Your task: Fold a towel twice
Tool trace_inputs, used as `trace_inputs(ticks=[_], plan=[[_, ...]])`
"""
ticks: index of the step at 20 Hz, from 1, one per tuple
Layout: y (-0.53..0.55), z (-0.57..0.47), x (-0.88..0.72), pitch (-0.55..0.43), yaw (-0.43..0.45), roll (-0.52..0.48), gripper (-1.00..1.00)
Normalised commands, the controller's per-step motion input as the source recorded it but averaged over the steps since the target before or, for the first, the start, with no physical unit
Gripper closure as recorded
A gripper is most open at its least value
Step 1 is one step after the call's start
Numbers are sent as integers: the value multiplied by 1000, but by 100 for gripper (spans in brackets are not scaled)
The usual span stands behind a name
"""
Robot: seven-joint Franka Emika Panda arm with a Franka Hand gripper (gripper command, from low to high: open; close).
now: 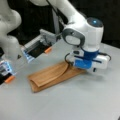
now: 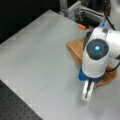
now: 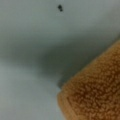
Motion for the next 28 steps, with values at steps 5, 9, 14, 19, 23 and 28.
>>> trace_inputs(ticks=[5,9,14,19,23,28], plan=[[86,-215,0,-120,-69,-194,-100],[98,-145,-17,-74,5,-199,-100],[127,-122,-70,-45,26,-204,-100],[83,-113,-113,-14,77,-198,100],[-26,-90,-161,42,164,-167,100],[-83,-102,-171,23,155,-170,100]])
